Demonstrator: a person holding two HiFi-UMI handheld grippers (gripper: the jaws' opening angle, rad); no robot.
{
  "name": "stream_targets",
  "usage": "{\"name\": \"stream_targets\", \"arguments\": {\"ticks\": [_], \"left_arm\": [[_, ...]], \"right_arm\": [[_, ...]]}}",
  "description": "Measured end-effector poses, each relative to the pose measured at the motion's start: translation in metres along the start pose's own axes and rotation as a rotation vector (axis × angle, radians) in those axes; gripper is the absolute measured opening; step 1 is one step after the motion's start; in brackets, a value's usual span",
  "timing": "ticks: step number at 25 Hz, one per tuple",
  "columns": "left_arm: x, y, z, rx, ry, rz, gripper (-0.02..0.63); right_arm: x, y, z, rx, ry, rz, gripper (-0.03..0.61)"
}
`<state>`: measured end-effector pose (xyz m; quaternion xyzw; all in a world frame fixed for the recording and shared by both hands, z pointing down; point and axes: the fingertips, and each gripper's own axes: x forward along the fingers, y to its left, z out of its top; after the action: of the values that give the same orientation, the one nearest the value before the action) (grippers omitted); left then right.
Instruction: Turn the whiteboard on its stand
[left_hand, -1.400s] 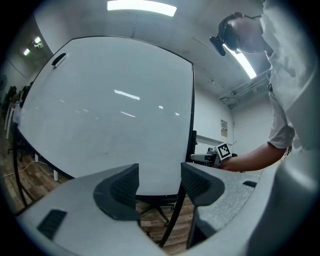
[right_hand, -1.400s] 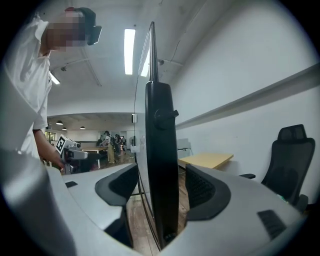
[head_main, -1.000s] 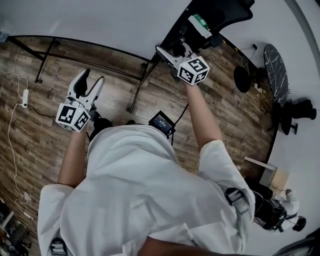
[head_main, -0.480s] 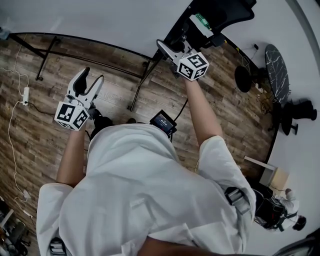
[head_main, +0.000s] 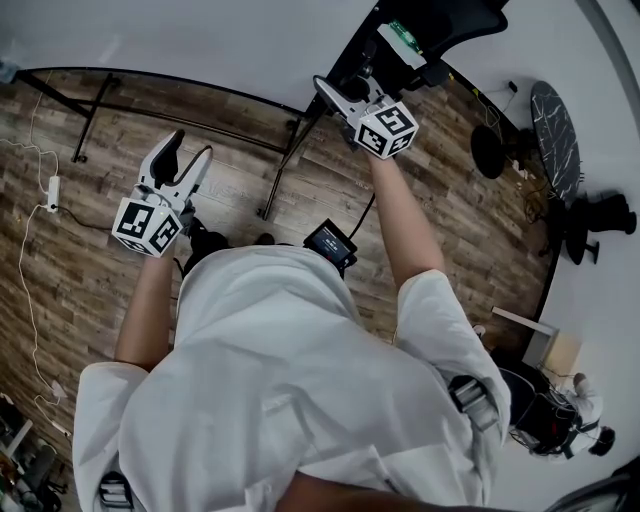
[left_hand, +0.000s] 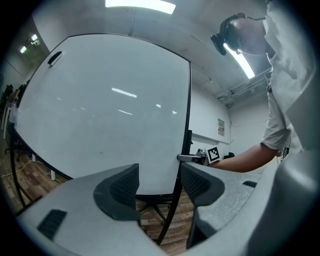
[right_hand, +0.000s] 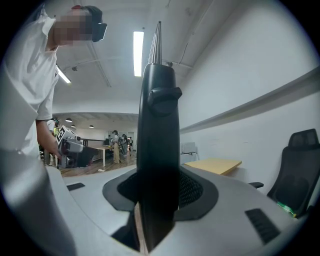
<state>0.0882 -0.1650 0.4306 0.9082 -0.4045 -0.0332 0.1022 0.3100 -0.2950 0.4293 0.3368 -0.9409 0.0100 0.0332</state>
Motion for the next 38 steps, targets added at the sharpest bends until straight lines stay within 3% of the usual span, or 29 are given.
{"name": "stream_targets", "arguments": {"ticks": [15,38], "left_arm": [[0.017,0.003,-0.005,-0.022,0.009,-0.047,0.245],[0.035,-0.033,-0.006,-0.010,0.017,-0.087,0.245]], "right_arm": [[-0.007,-0.005,-0.003,0.002,0.010,0.006,0.163],[-0.061,-0.018,-0.005,-0.008,0.012,0.002,0.163]]}}
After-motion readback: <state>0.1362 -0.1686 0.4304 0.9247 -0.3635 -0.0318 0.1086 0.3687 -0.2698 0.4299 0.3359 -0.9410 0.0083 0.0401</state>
